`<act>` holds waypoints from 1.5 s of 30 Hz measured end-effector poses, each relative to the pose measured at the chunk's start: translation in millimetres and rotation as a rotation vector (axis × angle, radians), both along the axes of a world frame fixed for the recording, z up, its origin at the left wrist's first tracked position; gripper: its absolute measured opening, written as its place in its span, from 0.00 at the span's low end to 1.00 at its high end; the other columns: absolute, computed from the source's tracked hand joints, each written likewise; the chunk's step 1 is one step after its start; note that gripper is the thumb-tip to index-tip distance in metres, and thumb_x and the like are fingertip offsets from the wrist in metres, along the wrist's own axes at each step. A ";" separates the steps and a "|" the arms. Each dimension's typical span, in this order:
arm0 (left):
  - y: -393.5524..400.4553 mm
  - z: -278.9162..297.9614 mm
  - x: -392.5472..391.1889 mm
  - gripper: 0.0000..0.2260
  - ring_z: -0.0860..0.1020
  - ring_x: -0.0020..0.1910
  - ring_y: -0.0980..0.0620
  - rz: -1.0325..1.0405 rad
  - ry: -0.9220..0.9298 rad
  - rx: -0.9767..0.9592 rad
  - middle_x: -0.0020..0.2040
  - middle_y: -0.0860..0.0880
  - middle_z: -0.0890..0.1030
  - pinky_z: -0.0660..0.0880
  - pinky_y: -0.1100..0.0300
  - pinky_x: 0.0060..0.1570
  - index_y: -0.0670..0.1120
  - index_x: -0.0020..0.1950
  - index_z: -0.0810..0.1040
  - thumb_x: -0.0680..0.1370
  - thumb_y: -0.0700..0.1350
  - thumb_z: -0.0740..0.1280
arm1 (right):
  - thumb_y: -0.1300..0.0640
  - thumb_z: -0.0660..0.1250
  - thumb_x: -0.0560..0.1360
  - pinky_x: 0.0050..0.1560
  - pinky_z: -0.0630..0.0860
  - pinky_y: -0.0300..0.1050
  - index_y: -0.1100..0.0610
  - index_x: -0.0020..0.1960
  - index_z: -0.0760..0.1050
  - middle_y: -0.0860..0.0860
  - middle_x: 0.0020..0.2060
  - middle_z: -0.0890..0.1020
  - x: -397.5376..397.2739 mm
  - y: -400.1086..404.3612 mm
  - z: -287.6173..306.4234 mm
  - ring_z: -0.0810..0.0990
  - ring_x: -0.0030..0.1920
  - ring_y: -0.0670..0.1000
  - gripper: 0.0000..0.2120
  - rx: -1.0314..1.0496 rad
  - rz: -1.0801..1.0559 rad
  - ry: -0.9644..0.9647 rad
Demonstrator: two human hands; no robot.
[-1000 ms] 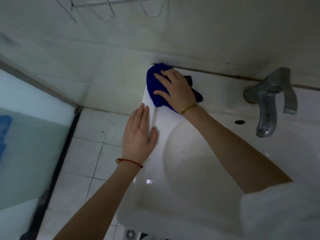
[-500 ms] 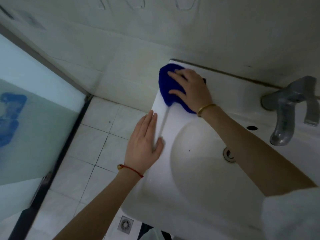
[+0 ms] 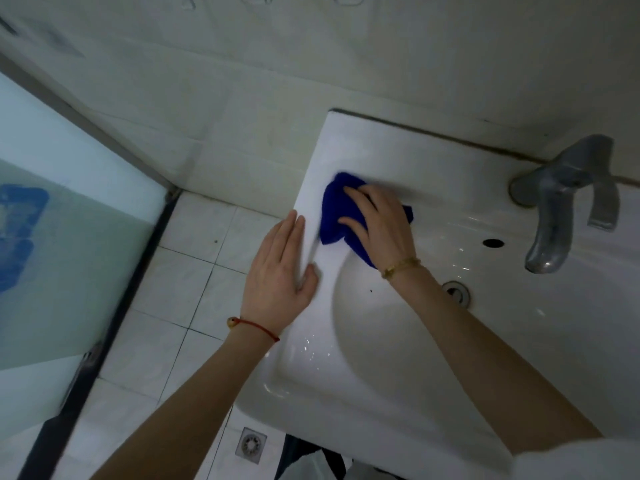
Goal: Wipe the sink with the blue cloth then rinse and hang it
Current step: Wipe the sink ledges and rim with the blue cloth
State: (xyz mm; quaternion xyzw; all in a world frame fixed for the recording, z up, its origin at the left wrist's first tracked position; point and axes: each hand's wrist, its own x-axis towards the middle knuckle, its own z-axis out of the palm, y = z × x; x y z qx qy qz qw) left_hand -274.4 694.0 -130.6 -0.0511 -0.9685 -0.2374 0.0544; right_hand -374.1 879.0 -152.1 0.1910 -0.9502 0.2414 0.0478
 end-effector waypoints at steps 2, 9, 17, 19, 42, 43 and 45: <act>-0.2 0.2 0.4 0.30 0.65 0.75 0.45 -0.002 -0.007 0.002 0.76 0.41 0.65 0.65 0.48 0.73 0.37 0.77 0.62 0.78 0.44 0.67 | 0.49 0.64 0.76 0.60 0.72 0.51 0.59 0.68 0.72 0.57 0.59 0.76 6.1 -6.6 1.5 0.74 0.57 0.57 0.24 -0.024 -0.052 -0.029; -1.3 -0.3 0.8 0.31 0.63 0.76 0.46 -0.010 -0.025 -0.001 0.78 0.42 0.63 0.64 0.50 0.74 0.38 0.78 0.60 0.79 0.46 0.67 | 0.51 0.69 0.75 0.60 0.71 0.55 0.60 0.70 0.70 0.60 0.62 0.74 23.6 9.6 0.9 0.73 0.59 0.60 0.26 0.024 0.019 -0.037; -1.0 0.8 0.8 0.30 0.63 0.76 0.46 -0.020 -0.008 -0.008 0.77 0.41 0.64 0.62 0.51 0.75 0.37 0.78 0.61 0.79 0.44 0.67 | 0.47 0.61 0.77 0.55 0.71 0.54 0.60 0.68 0.72 0.61 0.60 0.75 13.1 8.5 -1.5 0.74 0.56 0.61 0.24 0.083 -0.010 -0.004; -1.1 2.1 1.3 0.30 0.63 0.76 0.45 -0.023 -0.005 -0.011 0.77 0.40 0.64 0.62 0.50 0.75 0.37 0.78 0.61 0.78 0.44 0.67 | 0.49 0.62 0.76 0.55 0.72 0.55 0.60 0.68 0.72 0.62 0.59 0.76 12.7 33.4 -1.6 0.75 0.55 0.62 0.24 0.111 -0.033 0.016; 14.8 -4.2 -66.9 0.29 0.62 0.76 0.41 -0.064 0.026 -0.021 0.76 0.39 0.65 0.64 0.46 0.74 0.35 0.76 0.64 0.76 0.40 0.65 | 0.40 0.62 0.77 0.66 0.66 0.55 0.58 0.73 0.65 0.59 0.68 0.71 -49.9 74.5 15.6 0.70 0.65 0.61 0.31 0.257 -0.083 0.155; 15.7 -3.6 -67.2 0.29 0.62 0.76 0.41 -0.063 0.018 -0.013 0.76 0.39 0.65 0.64 0.46 0.74 0.35 0.76 0.64 0.76 0.40 0.65 | 0.41 0.63 0.77 0.67 0.66 0.55 0.58 0.73 0.65 0.59 0.68 0.71 -45.2 85.5 16.0 0.69 0.65 0.61 0.32 0.254 -0.104 0.156; 17.2 -3.3 -68.2 0.29 0.61 0.77 0.41 -0.059 0.007 -0.005 0.76 0.39 0.64 0.63 0.46 0.74 0.35 0.76 0.63 0.76 0.39 0.65 | 0.42 0.64 0.76 0.69 0.65 0.57 0.59 0.73 0.65 0.61 0.68 0.70 -48.2 85.6 15.4 0.68 0.67 0.62 0.32 0.225 -0.114 0.162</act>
